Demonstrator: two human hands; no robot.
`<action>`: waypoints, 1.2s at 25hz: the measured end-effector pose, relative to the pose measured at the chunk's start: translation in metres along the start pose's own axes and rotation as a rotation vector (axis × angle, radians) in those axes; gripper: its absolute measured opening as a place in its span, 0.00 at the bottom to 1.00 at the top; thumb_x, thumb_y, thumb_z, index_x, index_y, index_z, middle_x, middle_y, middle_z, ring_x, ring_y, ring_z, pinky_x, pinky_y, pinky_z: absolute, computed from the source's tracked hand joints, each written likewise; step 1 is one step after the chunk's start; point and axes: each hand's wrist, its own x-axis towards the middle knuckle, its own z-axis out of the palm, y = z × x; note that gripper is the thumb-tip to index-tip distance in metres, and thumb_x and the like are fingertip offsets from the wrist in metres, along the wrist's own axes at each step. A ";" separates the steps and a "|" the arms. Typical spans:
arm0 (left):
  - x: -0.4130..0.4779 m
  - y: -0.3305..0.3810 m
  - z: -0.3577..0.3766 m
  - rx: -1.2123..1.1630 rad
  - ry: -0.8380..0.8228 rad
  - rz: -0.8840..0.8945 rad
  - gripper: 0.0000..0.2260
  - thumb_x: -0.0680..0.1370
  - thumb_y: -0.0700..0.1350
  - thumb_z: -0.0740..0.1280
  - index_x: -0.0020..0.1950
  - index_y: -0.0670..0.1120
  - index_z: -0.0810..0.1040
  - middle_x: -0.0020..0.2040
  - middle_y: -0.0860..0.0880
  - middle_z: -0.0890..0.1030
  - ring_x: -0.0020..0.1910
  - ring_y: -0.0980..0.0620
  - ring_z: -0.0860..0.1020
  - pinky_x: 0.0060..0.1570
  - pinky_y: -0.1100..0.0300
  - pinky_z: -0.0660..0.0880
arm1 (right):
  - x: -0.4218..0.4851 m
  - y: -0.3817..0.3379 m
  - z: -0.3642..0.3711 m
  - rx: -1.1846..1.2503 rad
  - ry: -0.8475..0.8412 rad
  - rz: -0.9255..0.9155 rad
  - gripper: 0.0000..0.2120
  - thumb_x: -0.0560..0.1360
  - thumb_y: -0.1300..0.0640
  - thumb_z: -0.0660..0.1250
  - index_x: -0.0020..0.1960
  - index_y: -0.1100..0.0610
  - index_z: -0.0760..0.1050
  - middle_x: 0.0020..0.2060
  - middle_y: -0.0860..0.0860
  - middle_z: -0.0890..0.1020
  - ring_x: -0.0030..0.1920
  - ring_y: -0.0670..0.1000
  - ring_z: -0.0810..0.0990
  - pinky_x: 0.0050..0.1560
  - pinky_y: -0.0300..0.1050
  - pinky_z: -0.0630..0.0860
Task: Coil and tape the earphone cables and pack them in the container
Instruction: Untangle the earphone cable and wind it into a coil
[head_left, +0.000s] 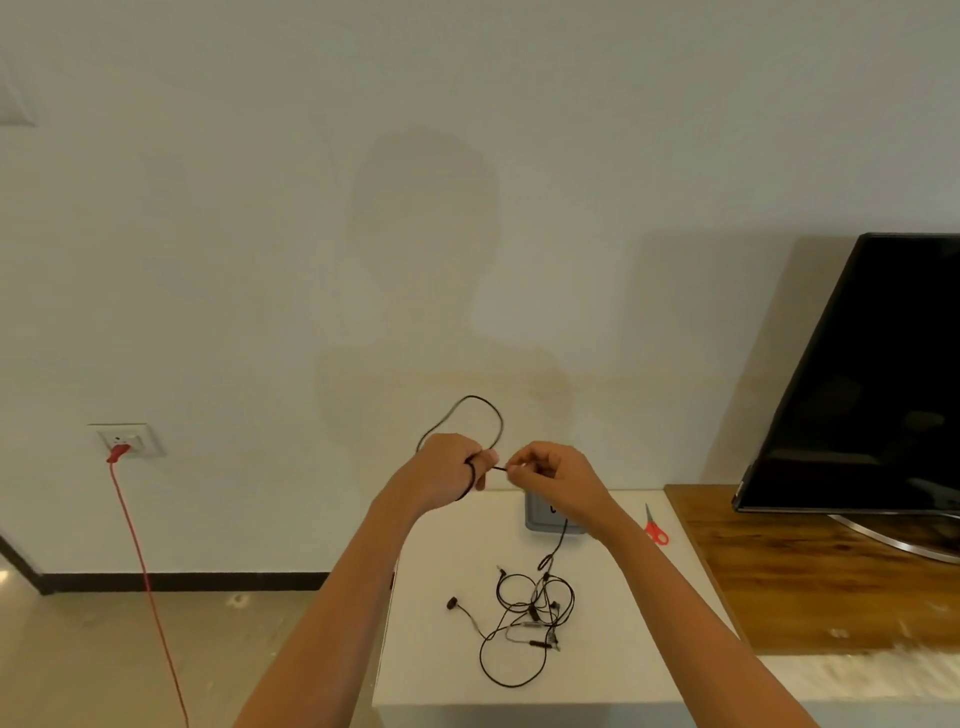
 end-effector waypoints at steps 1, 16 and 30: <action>-0.001 -0.002 -0.002 -0.091 0.025 -0.010 0.19 0.81 0.51 0.60 0.33 0.45 0.76 0.36 0.45 0.80 0.34 0.51 0.76 0.40 0.58 0.72 | -0.002 0.004 -0.005 0.047 -0.004 0.003 0.06 0.75 0.59 0.68 0.45 0.61 0.81 0.33 0.47 0.81 0.33 0.40 0.75 0.36 0.32 0.71; -0.008 0.003 -0.011 -1.373 0.398 0.007 0.09 0.82 0.43 0.59 0.50 0.45 0.78 0.49 0.49 0.85 0.19 0.60 0.59 0.21 0.70 0.60 | -0.024 0.033 -0.018 0.158 0.204 0.101 0.09 0.77 0.61 0.65 0.41 0.54 0.81 0.32 0.47 0.80 0.31 0.43 0.74 0.33 0.33 0.70; 0.000 0.026 0.032 -0.907 0.460 -0.165 0.07 0.79 0.41 0.66 0.48 0.43 0.83 0.31 0.52 0.80 0.24 0.58 0.69 0.23 0.71 0.64 | -0.002 -0.027 0.005 -0.035 0.109 -0.038 0.05 0.72 0.59 0.71 0.42 0.61 0.82 0.30 0.57 0.79 0.31 0.46 0.72 0.35 0.39 0.69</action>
